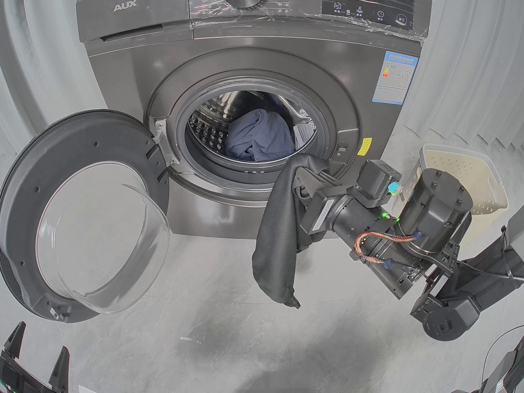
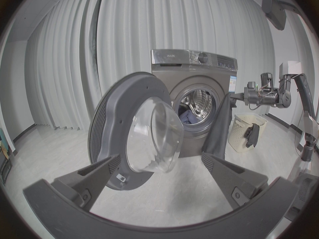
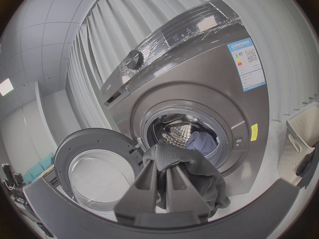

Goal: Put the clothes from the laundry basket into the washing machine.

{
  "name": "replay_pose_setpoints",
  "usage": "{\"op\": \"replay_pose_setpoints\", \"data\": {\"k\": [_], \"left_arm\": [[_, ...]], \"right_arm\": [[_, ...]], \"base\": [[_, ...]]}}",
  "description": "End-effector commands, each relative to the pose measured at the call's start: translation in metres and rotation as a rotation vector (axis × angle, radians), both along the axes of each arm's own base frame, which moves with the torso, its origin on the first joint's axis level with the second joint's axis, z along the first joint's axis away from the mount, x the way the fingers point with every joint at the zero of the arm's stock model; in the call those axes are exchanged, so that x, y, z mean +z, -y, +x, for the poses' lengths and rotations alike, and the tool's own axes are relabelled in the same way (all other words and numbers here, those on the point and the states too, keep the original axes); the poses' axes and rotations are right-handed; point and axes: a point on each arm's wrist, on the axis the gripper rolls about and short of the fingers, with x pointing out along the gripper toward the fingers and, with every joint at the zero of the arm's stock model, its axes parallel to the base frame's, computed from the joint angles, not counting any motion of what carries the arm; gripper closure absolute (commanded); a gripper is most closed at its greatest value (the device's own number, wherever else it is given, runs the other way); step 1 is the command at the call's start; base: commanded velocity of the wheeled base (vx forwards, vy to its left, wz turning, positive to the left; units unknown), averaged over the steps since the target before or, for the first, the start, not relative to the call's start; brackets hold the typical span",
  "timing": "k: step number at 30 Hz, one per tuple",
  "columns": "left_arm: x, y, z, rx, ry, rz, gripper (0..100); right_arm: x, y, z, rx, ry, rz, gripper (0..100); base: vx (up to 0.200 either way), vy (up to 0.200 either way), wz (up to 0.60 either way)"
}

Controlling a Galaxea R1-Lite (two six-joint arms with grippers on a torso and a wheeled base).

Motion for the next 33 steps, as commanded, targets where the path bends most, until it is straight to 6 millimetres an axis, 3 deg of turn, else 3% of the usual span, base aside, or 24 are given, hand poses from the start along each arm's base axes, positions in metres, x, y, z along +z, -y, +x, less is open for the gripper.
{"op": "replay_pose_setpoints", "data": {"k": [1, 2, 3, 4, 5, 12, 14, 16, 17, 23, 33], "left_arm": [[0.07, 0.001, -0.014, 0.008, 0.214, -0.007, 0], [0.07, 0.001, -0.014, 0.008, 0.214, -0.007, 0], [0.088, 0.0, -0.009, -0.028, 0.189, -0.001, 0], [0.09, 0.001, -0.006, -0.043, 0.176, 0.003, 0], [0.092, 0.001, 0.007, -0.117, 0.104, 0.009, 0], [0.091, 0.012, 0.062, -0.397, -0.185, -0.089, 0], [0.092, 0.014, 0.068, -0.419, -0.195, -0.099, 0], [0.093, 0.021, 0.092, -0.481, -0.217, -0.09, 0], [0.093, 0.021, 0.092, -0.481, -0.217, -0.09, 0], [0.082, 0.047, 0.136, -0.596, -0.303, -0.071, 0], [0.063, 0.079, 0.18, -0.676, -0.412, -0.041, 0]], "right_arm": [[0.0, -0.008, 0.006, -0.001, 0.007, 0.006, 100], [0.0, -0.008, 0.006, -0.001, 0.007, 0.006, 100], [-0.001, -0.013, 0.009, 0.004, 0.012, 0.01, 100], [-0.001, -0.014, 0.01, 0.004, 0.012, 0.01, 100], [0.0, -0.016, 0.013, 0.007, 0.022, 0.02, 100], [0.003, -0.021, 0.019, 0.077, 0.073, 0.046, 100], [0.004, -0.022, 0.02, 0.078, 0.079, 0.051, 100], [0.011, -0.025, 0.021, 0.084, 0.098, 0.069, 100], [0.011, -0.025, 0.021, 0.084, 0.098, 0.069, 100], [0.021, -0.032, 0.021, 0.097, 0.131, 0.103, 100], [0.022, -0.035, 0.019, 0.104, 0.133, 0.111, 100]], "base": [[0.0, 0.0, 0.0], [0.0, 0.0, 0.0], [0.0, 0.0, 0.0], [0.0, 0.0, 0.0], [0.0, 0.0, 0.0], [0.0, 0.0, 0.0], [0.0, 0.0, 0.0], [0.0, 0.0, 0.0], [0.0, 0.0, 0.0], [0.0, 0.0, 0.0], [0.0, 0.0, 0.0]]}}
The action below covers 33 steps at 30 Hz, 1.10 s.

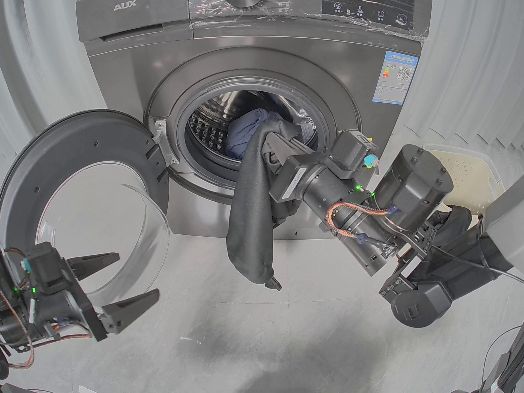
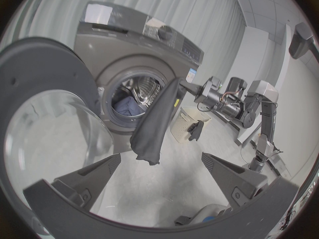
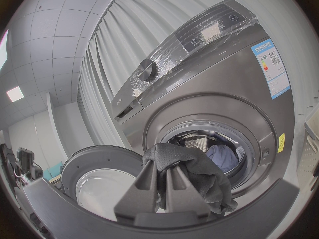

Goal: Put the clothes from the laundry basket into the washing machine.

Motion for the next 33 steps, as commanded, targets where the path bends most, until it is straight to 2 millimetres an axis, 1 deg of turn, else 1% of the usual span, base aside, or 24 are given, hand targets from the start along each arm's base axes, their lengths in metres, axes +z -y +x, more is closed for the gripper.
{"op": "replay_pose_setpoints", "data": {"k": [1, 2, 4, 9, 15, 16, 21, 27, 28, 29, 30, 33], "left_arm": [[-0.026, 0.027, 0.036, -0.067, -0.134, 0.057, 0], [-0.026, 0.027, 0.036, -0.067, -0.134, 0.057, 0], [-0.034, 0.035, 0.048, -0.082, -0.162, 0.068, 0], [-0.046, 0.047, 0.062, -0.102, -0.184, 0.079, 0], [-0.052, 0.056, 0.08, -0.104, -0.165, 0.061, 0], [-0.052, 0.056, 0.08, -0.104, -0.166, 0.061, 0], [-0.072, 0.063, 0.093, -0.111, -0.215, 0.089, 0], [-0.088, 0.073, 0.109, -0.111, -0.224, 0.078, 0], [-0.093, 0.076, 0.113, -0.111, -0.228, 0.081, 0], [-0.094, 0.076, 0.113, -0.111, -0.229, 0.082, 0], [-0.101, 0.08, 0.119, -0.113, -0.227, 0.082, 0], [-0.109, 0.088, 0.122, -0.13, -0.225, 0.084, 0]], "right_arm": [[0.001, -0.005, -0.002, 0.011, 0.005, 0.006, 100], [0.001, -0.005, -0.002, 0.011, 0.005, 0.006, 100], [0.0, -0.004, -0.002, 0.01, 0.002, 0.007, 100], [-0.001, -0.005, -0.003, 0.007, -0.002, 0.005, 100], [0.0, -0.006, -0.004, 0.01, -0.003, 0.005, 100], [-0.001, -0.006, -0.003, 0.009, -0.003, 0.005, 100], [-0.001, -0.007, -0.003, 0.012, -0.001, 0.006, 100], [-0.002, -0.009, -0.005, 0.02, -0.003, 0.004, 100], [-0.002, -0.008, -0.006, 0.019, -0.004, 0.006, 100], [-0.002, -0.009, -0.006, 0.02, -0.004, 0.006, 100], [-0.003, -0.008, -0.006, 0.021, -0.006, 0.007, 100], [-0.003, -0.01, -0.007, 0.025, -0.008, 0.009, 100]], "base": [[0.0, 0.0, 0.0], [0.0, 0.0, 0.0], [0.0, 0.0, 0.0], [0.0, 0.0, 0.0], [0.0, 0.0, 0.0], [0.0, 0.0, 0.0], [0.0, 0.0, 0.0], [0.0, 0.0, 0.0], [0.0, 0.0, 0.0], [0.0, 0.0, 0.0], [0.0, 0.0, 0.0], [0.0, 0.0, 0.0]]}}
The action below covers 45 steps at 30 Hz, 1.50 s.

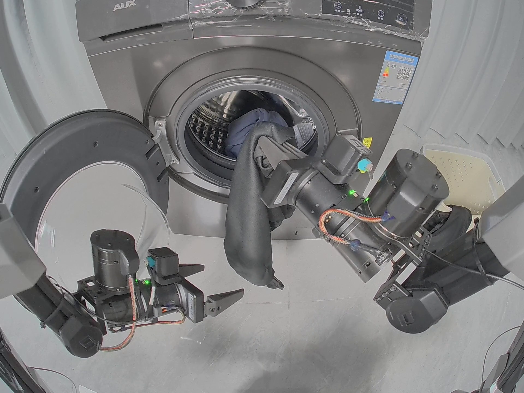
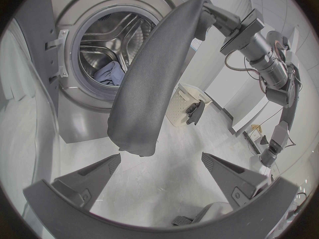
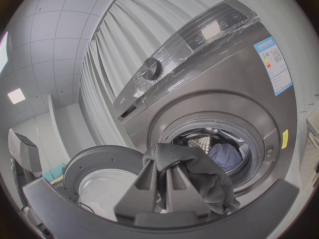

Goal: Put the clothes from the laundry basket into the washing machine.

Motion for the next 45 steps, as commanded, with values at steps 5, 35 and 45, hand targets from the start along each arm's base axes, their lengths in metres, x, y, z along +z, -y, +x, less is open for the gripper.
{"op": "replay_pose_setpoints", "data": {"k": [5, 35, 45], "left_arm": [[-0.034, 0.02, 0.019, -0.024, -0.043, 0.022, 0], [-0.081, 0.054, 0.074, 0.055, -0.013, -0.017, 0], [-0.087, 0.059, 0.084, 0.086, 0.019, -0.023, 0]], "right_arm": [[-0.001, -0.002, -0.002, 0.006, -0.004, -0.001, 100], [-0.003, -0.003, -0.005, 0.014, -0.009, -0.004, 100], [-0.007, -0.001, -0.006, 0.012, -0.011, -0.009, 100]], "base": [[0.0, 0.0, 0.0], [0.0, 0.0, 0.0], [0.0, 0.0, 0.0]]}}
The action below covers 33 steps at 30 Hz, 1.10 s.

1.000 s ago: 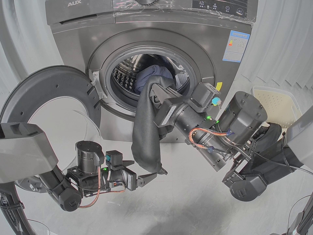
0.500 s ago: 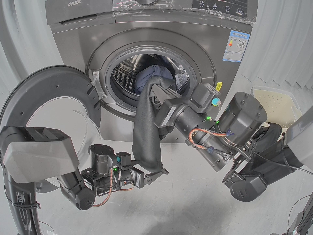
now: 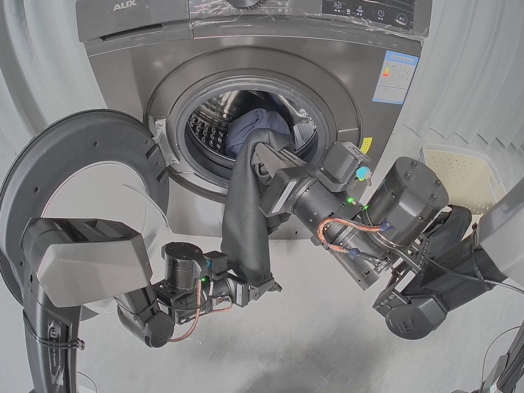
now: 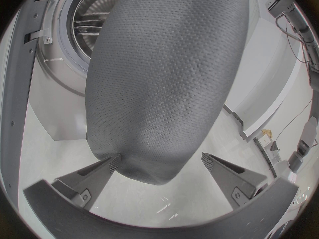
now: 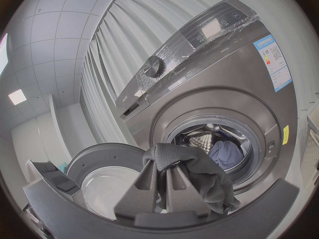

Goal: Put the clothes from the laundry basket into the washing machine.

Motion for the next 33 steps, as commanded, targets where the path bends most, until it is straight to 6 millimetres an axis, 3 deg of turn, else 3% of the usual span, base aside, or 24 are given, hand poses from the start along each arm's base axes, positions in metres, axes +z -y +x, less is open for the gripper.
{"op": "replay_pose_setpoints", "data": {"k": [1, 4, 5, 15, 33], "left_arm": [[-0.004, 0.002, 0.004, 0.014, 0.016, -0.003, 0], [0.001, 0.002, 0.005, 0.017, 0.056, -0.025, 0], [0.003, 0.002, 0.004, 0.016, 0.061, -0.027, 100], [0.039, -0.007, -0.027, -0.023, 0.124, -0.068, 100], [0.046, -0.011, -0.053, -0.065, 0.155, -0.089, 100]], "right_arm": [[-0.001, 0.001, 0.0, -0.001, -0.002, -0.003, 100], [-0.001, 0.001, 0.0, -0.001, -0.003, -0.004, 100], [-0.001, 0.001, 0.0, -0.001, -0.003, -0.004, 100], [-0.013, 0.004, 0.014, -0.041, -0.018, -0.034, 100], [-0.013, 0.011, 0.022, -0.069, -0.02, -0.037, 100]], "base": [[0.0, 0.0, 0.0], [0.0, 0.0, 0.0], [0.0, 0.0, 0.0], [0.0, 0.0, 0.0], [0.0, 0.0, 0.0]]}}
